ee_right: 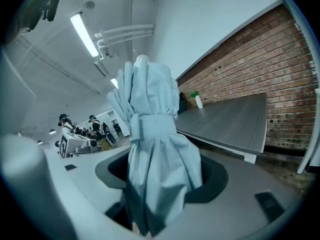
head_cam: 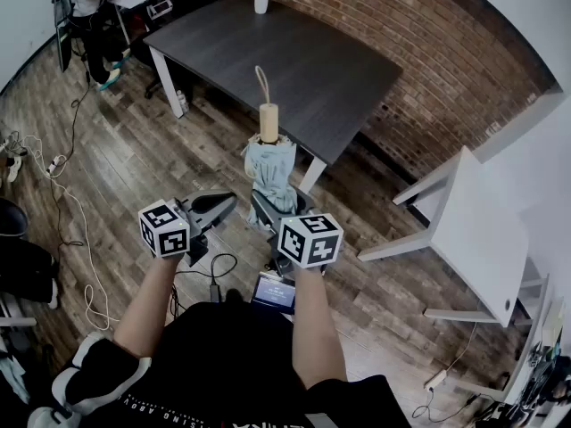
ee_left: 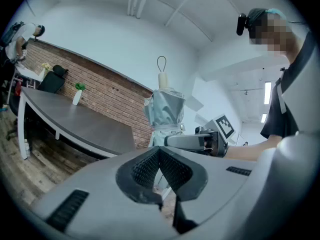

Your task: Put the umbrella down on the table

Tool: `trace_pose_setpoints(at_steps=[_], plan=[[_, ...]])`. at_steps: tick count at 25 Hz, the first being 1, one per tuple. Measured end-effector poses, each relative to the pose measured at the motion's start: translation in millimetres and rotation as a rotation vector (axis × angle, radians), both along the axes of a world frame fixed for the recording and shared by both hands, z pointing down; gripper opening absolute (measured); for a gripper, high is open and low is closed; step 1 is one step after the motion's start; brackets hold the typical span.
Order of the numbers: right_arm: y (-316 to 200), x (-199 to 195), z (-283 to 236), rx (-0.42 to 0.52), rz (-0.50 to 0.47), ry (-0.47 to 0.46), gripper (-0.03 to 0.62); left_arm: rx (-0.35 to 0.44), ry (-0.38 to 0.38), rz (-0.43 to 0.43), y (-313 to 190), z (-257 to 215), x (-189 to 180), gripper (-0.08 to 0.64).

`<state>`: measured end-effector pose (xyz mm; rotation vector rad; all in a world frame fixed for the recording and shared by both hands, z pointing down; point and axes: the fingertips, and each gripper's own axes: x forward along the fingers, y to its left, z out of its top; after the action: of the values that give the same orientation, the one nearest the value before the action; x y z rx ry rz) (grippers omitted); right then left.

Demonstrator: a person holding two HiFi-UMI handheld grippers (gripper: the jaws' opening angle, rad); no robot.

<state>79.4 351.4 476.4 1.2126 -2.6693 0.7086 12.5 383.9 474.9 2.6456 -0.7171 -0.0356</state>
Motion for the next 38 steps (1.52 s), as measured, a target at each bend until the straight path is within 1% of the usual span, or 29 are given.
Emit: trace_pose_setpoints(at_steps=[11,23,31,38], plan=[[6,-4,2,-0.017,0.002,-0.011,0.291,-0.004,-0.007,0.002,4,3,-3,0.002],[8,-2,5,-0.020,0.006,-0.001,0.291,-0.004,0.002,0.000,3,2,-3,0.002],[-3,8,9,-0.041,0.008,-0.011,0.291,-0.035,-0.003,-0.014,-6,10,2,0.002],[-25,15,19,-0.074,0.003,-0.022,0.291,-0.073,-0.002,-0.036,-29,20,7,0.002]])
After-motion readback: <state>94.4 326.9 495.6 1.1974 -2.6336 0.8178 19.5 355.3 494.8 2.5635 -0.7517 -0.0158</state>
